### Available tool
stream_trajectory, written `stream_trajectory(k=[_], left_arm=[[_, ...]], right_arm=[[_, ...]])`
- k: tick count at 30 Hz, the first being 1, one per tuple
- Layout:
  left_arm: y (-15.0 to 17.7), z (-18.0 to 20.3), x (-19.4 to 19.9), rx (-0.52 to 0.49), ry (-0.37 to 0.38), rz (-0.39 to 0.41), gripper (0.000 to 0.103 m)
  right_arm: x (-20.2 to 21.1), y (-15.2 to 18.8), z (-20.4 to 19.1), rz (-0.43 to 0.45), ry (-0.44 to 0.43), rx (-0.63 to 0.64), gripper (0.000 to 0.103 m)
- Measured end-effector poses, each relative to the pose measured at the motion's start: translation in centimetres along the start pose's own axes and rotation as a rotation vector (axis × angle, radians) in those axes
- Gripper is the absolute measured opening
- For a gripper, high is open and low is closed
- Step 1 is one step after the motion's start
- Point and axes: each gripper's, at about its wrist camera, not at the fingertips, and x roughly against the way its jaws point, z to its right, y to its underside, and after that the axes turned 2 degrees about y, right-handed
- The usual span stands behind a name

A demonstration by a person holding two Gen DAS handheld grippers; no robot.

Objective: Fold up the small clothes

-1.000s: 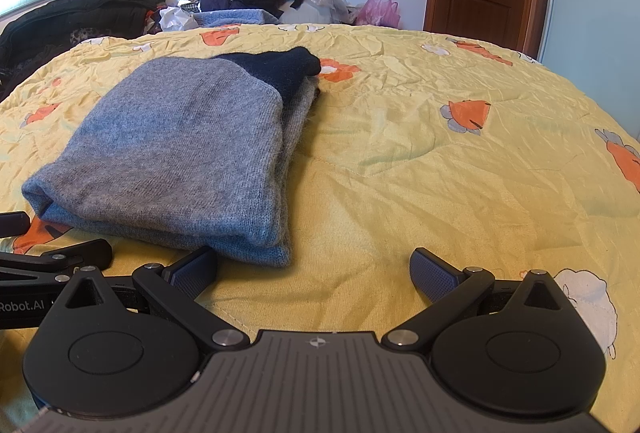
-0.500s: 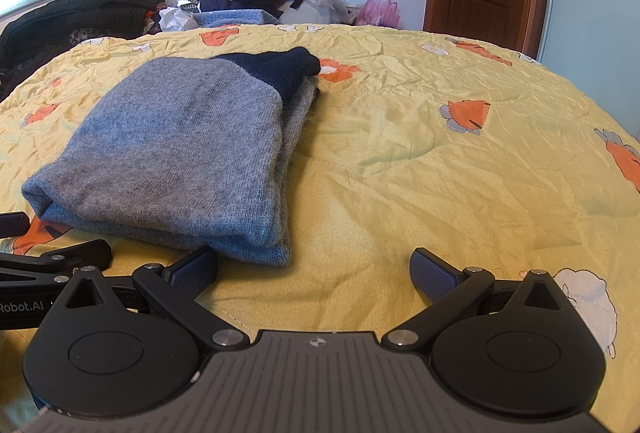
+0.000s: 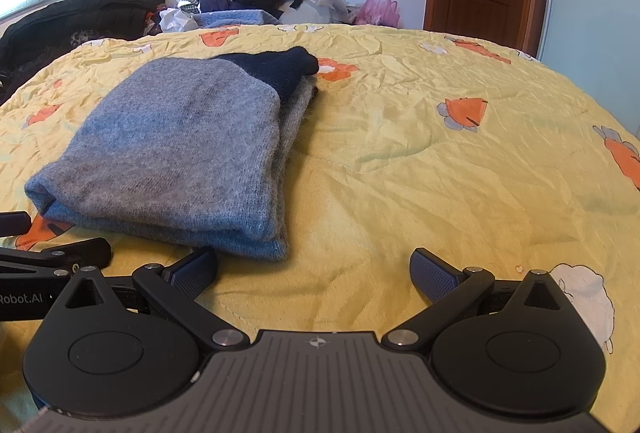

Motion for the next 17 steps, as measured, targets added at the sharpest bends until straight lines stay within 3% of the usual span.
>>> stream_trajectory(k=[3,6,9,14,17], left_arm=[[-0.1,-0.4,1.0,0.021,-0.028,-0.032,0.103],[-0.1,-0.9,3.3,0.04,-0.018,0.005,0.103],[-0.4,-1.5,5.4,0.047,-0.053,0.105,0.103],[-2.7,-4.4,6.1,0.151,-0.103,0.166,0.103],[-4.8,-7.4,5.1,0.184,-0.103,0.142,0.103]], right_arm=[[1.2,0.1,0.8,-0.005,-0.019,-0.036,0.103],[3.3,0.1,1.8,0.007,-0.052,-0.085,0.103],[5.0,-0.3,2.1,0.028,-0.077,-0.048,0.103],[5.3,-1.5,2.3,0.055,-0.056,0.012,0.103],[3.9,-2.9,3.0,0.039,-0.055,0.037,0.103]])
